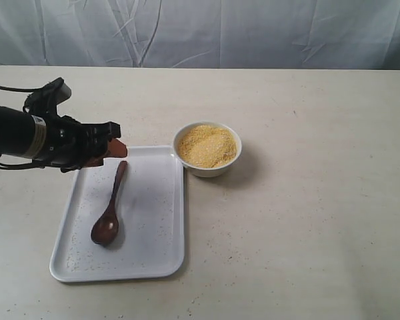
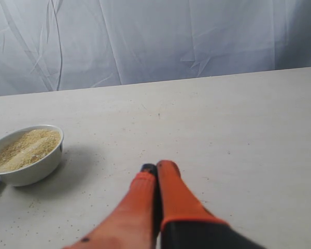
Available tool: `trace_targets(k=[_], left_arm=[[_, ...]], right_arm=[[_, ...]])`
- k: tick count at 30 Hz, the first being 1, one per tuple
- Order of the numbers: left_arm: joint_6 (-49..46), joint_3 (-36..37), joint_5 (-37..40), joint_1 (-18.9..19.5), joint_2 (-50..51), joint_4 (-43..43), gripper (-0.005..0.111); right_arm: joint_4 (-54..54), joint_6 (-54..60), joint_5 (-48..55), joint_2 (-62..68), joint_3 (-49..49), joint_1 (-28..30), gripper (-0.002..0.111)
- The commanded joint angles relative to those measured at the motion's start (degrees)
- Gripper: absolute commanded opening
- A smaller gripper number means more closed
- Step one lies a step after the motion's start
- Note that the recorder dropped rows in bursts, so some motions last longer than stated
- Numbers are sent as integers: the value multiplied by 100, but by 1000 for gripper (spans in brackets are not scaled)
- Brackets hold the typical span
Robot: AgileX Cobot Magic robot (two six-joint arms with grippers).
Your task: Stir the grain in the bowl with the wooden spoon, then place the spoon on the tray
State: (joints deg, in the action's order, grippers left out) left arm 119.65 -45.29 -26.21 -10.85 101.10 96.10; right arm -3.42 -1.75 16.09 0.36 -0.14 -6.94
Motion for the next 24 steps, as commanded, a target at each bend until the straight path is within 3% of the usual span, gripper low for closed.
trace_targets(k=[1,6,11,19,21,24], left_arm=[[18,26,-73,-5,-50,186,53],[-151,-117,146,-5,-114,384,53],[-1192,-560,400,-5,-400,384,45],[-3313,-878,3085,-18,-843,384,0],[-3394,-867,3737,-18,-831,276,0],[-3894,-824,4729,-18,-808,-1203,0]], right_arm=[[0,31,-44,-36,14,-7,0],[0,31,-44,-36,14,-7,0],[0,31,-44,-36,14,-7,0],[0,31,-29,-36,14,-7,0],[0,31,-29,-36,14,-7,0],[0,31,-29,-36,14,-7,0]])
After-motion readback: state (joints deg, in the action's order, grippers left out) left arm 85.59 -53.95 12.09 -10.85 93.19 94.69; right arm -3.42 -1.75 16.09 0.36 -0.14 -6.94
